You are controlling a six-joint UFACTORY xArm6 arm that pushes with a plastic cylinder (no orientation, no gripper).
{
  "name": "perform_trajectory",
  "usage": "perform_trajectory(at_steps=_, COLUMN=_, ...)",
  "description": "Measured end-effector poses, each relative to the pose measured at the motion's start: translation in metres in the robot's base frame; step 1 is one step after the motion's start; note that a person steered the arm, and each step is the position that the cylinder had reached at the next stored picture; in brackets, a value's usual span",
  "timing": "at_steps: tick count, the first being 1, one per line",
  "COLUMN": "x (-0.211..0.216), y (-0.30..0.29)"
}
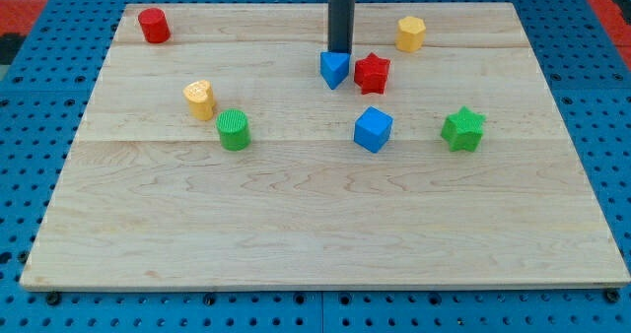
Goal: Place the blue triangle at the center of the board
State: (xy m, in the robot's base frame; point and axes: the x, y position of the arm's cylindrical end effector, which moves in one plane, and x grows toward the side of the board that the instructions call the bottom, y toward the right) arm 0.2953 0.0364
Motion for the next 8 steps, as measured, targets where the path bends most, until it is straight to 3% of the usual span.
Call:
perform_trajectory(at_steps=1, x=0.038, y=-0.011)
perform_trajectory(at_steps=3, x=0.022, y=-0.023)
perform_trajectory(at_steps=5, x=0.079, y=-0.066)
perform_trajectory(at_steps=7, x=0.076, y=-0.038)
perform_trajectory(at_steps=8, x=0.091, y=0.011)
